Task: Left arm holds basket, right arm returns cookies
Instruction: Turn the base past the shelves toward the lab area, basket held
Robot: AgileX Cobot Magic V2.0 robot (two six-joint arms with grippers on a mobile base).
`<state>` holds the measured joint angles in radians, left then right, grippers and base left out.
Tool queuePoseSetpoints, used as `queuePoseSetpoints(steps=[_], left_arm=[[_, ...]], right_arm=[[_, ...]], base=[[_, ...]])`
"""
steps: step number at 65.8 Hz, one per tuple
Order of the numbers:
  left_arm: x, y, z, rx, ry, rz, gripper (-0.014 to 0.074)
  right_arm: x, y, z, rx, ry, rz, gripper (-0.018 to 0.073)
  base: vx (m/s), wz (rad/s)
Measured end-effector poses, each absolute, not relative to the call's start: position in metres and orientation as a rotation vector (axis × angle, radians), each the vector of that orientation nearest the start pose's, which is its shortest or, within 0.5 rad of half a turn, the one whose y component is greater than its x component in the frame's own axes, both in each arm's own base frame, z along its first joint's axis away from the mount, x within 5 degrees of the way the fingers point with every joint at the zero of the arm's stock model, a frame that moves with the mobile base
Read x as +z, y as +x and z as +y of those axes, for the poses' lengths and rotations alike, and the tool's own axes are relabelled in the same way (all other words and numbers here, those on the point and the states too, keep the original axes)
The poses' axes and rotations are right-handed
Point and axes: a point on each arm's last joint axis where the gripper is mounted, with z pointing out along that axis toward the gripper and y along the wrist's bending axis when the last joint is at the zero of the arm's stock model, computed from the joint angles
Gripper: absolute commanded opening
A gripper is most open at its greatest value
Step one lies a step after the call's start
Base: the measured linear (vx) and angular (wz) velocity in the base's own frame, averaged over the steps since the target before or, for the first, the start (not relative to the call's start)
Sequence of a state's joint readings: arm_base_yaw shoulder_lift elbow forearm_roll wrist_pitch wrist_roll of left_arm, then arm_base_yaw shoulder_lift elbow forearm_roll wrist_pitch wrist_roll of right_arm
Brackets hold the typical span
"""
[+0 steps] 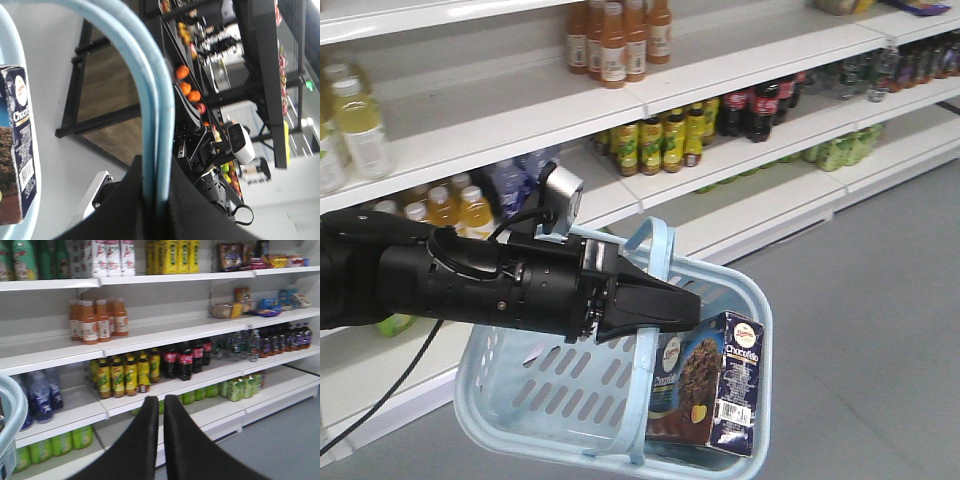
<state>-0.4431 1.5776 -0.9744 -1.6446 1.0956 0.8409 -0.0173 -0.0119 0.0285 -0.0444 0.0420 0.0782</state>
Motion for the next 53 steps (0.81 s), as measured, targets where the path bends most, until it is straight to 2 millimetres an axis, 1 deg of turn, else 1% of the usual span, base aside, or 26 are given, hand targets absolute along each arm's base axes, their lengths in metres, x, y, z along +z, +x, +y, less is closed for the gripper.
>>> queuePoseSetpoints(steps=[30,53], left_arm=[[0.2852,0.2442,-0.2052,-1.861,0.376,2.210,-0.0006],[0.2852,0.2442,-0.2052,-1.861,0.376,2.210,-0.0006]], right_arm=[[0.2004,0.0567,-0.0012,0.012,0.041,1.542,-0.0006],[0.2004,0.0567,-0.0012,0.012,0.041,1.542,-0.0006]], base=[[0.20,-0.75],[0.17,-0.65]])
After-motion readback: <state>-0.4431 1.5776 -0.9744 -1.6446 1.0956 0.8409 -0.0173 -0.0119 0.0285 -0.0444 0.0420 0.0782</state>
